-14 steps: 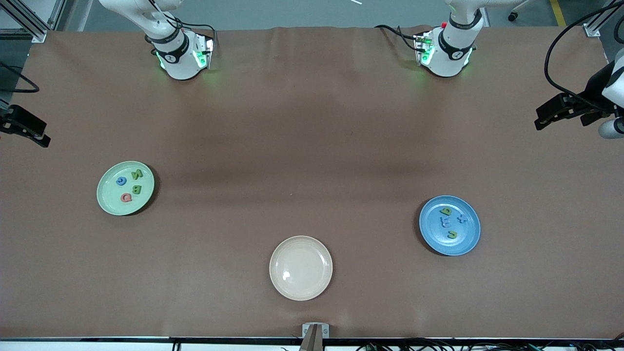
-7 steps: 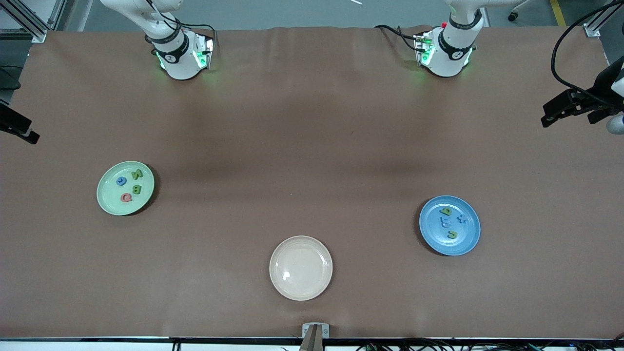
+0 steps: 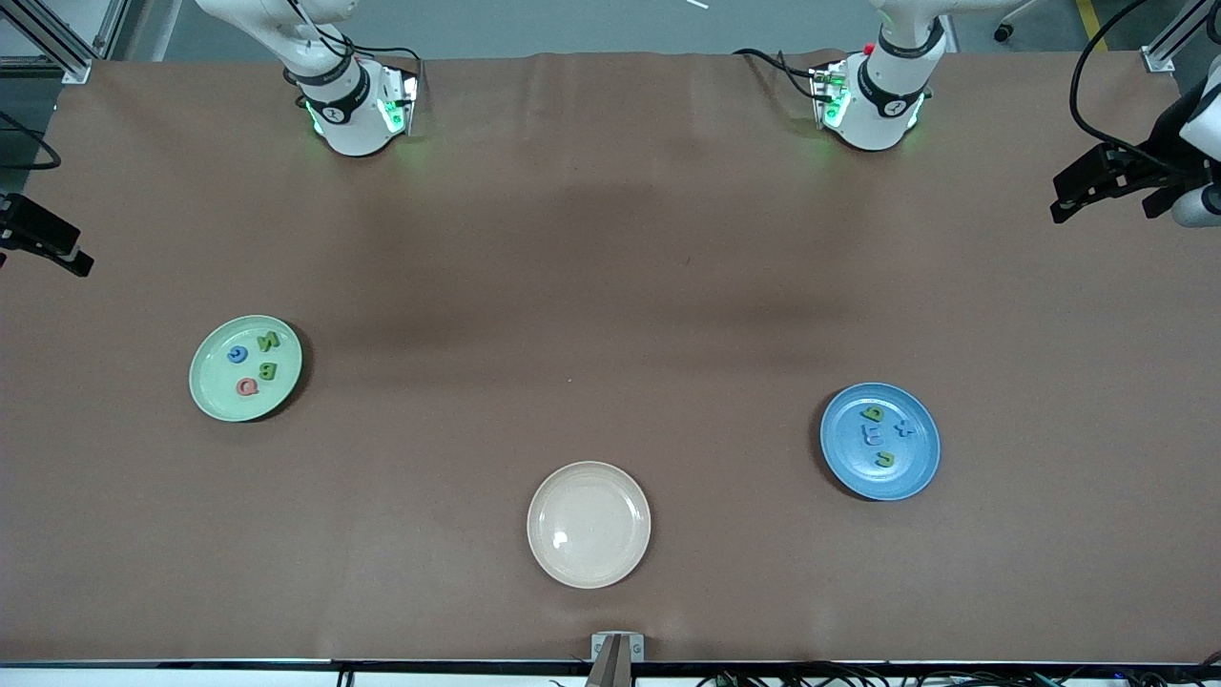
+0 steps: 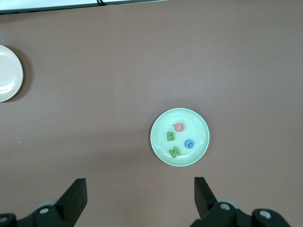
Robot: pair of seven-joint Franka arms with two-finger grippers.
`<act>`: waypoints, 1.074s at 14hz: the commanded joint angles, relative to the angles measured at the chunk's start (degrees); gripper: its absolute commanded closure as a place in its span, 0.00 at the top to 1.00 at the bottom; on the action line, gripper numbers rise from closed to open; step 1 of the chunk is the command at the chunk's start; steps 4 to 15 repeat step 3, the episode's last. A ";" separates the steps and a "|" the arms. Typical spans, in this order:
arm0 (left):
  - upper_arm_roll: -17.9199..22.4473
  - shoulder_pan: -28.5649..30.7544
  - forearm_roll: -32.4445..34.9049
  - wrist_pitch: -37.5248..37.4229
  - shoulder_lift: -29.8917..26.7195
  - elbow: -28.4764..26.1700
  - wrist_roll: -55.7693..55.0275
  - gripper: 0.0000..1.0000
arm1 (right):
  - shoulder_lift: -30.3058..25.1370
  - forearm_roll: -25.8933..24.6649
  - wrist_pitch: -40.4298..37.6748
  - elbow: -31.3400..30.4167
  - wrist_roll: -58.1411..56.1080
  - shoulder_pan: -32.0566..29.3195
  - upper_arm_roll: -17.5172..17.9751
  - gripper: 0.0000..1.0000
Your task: Sort upper and lower case letters into plates
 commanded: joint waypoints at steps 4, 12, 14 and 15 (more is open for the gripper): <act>0.04 0.54 -0.85 0.98 -0.70 -0.33 2.83 1.00 | -2.52 -1.48 1.11 -3.33 0.04 0.57 0.09 1.00; 0.04 0.54 -0.85 0.98 -0.70 -0.33 2.83 1.00 | -2.52 -1.48 1.11 -3.33 0.04 0.57 0.09 1.00; 0.04 0.54 -0.85 0.98 -0.70 -0.33 2.83 1.00 | -2.52 -1.48 1.11 -3.33 0.04 0.57 0.09 1.00; 0.04 0.54 -0.85 0.98 -0.70 -0.33 2.83 1.00 | -2.52 -1.48 1.11 -3.33 0.04 0.57 0.09 1.00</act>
